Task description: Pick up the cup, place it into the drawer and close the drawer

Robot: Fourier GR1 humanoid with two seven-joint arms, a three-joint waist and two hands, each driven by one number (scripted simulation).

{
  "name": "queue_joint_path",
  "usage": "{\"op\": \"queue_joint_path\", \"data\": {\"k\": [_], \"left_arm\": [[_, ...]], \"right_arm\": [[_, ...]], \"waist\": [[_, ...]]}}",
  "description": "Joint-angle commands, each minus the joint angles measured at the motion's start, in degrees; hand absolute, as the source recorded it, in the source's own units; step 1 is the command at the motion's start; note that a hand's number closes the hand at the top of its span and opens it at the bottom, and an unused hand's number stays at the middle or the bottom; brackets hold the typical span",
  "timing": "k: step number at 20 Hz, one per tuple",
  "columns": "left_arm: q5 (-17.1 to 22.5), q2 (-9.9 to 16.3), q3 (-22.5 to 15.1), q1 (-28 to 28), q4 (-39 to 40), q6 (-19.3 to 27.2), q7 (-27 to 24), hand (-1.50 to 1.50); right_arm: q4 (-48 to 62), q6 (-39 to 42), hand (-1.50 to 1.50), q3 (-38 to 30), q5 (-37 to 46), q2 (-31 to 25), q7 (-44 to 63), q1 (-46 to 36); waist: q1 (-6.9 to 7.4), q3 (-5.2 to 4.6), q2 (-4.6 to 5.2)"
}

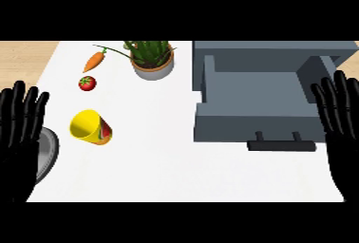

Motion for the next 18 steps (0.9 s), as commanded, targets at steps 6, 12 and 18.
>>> {"op": "queue_joint_path", "data": {"k": [6,12,18], "left_arm": [[5.5,2.5,2.6,-4.2,1.5,-4.7,2.7,-1.5],[17.1,-1.1,6.3,-1.5,7.4,-4.6,6.3,-1.5],[18.3,1.0,10.0,-2.0,11.5,-6.3,3.8,-1.5]], "right_arm": [[1.6,-2.4,-1.5,-1.2,2.6,3.0,-4.2,2.1],[4.3,3.4,-1.5,-4.3,-0.2,-2.8,-1.6,0.1],[5.9,3.8,-1.5,-2.5,2.9,-1.0,-2.8,1.1]], "waist": [[-0.48,-0.16,-0.02],[-0.34,-0.17,0.01],[-0.34,-0.17,-0.03]]}}
